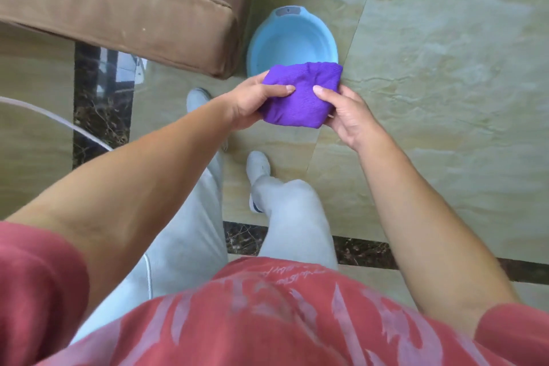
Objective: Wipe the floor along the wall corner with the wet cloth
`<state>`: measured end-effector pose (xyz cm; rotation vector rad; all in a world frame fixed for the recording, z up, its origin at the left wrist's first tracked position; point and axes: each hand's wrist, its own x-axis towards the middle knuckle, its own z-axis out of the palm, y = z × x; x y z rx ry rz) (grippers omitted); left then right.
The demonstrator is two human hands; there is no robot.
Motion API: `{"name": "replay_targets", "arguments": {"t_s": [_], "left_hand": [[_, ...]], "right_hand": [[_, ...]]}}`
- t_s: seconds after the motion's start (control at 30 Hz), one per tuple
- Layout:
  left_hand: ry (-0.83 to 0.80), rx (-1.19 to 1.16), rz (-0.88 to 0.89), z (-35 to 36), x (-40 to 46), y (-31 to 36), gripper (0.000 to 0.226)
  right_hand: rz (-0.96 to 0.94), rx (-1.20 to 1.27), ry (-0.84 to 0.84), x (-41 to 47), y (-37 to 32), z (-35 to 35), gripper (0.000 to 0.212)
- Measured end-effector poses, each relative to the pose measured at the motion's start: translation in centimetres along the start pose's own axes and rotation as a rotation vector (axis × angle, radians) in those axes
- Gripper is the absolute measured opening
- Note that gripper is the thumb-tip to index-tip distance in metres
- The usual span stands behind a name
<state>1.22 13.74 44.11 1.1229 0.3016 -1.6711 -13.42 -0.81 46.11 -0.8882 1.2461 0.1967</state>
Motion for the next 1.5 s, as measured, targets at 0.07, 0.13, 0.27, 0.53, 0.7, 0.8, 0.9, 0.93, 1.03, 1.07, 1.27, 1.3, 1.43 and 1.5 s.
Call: {"name": "replay_targets", "arguments": {"t_s": [0.07, 0.13, 0.27, 0.53, 0.7, 0.8, 0.9, 0.93, 1.03, 1.07, 1.27, 1.3, 1.43, 1.5], "left_hand": [[0.013, 0.013, -0.015, -0.2, 2.2, 1.1, 0.037], [0.038, 0.034, -0.018, -0.2, 4.3, 1.8, 0.033], [0.127, 0.095, -0.028, 0.3, 8.7, 2.0, 0.037], [0.310, 0.222, -0.003, 0.1, 19.2, 1.4, 0.032], [0.405, 0.328, -0.002, -2.2, 27.1, -0.4, 0.033], [0.443, 0.380, 0.033, -4.2, 31.2, -2.1, 0.028], [0.490, 0.477, 0.103, -6.6, 35.6, -4.3, 0.031], [0.508, 0.526, 0.115, -7.5, 36.7, -5.1, 0.031], [0.567, 0.749, 0.122, -10.8, 41.0, -7.4, 0.035], [0.585, 0.829, 0.123, -11.1, 41.1, -7.5, 0.037], [0.671, 1.049, 0.129, -15.0, 45.1, -9.3, 0.036], [0.658, 1.071, 0.139, -15.5, 45.6, -9.6, 0.038], [0.621, 1.186, 0.152, -15.3, 43.7, -10.0, 0.053], [0.634, 1.286, 0.106, -14.2, 42.5, -9.2, 0.057]], "right_hand": [[0.005, 0.073, 0.019, 1.9, -0.4, -0.2, 0.043], [0.019, 0.134, 0.044, 3.8, -0.8, -0.5, 0.044], [0.054, 0.152, 0.078, 7.6, -1.1, -1.6, 0.031], [0.052, -0.041, 0.089, 19.1, -0.1, -5.7, 0.036], [0.029, -0.088, 0.097, 27.9, 2.7, -7.7, 0.031], [-0.010, -0.149, 0.146, 32.4, 5.2, -8.4, 0.020], [-0.040, -0.260, 0.223, 36.8, 8.2, -8.7, 0.030], [-0.036, -0.299, 0.239, 37.7, 9.3, -8.6, 0.034], [-0.049, -0.375, 0.289, 42.2, 12.7, -8.7, 0.037], [-0.052, -0.406, 0.300, 42.2, 13.0, -8.6, 0.038], [-0.083, -0.499, 0.424, 46.8, 17.6, -8.1, 0.043], [-0.079, -0.502, 0.440, 47.4, 18.2, -8.3, 0.044], [0.017, -0.468, 0.459, 46.2, 18.1, -8.5, 0.053], [0.029, -0.489, 0.466, 44.8, 16.5, -8.7, 0.058]]}}
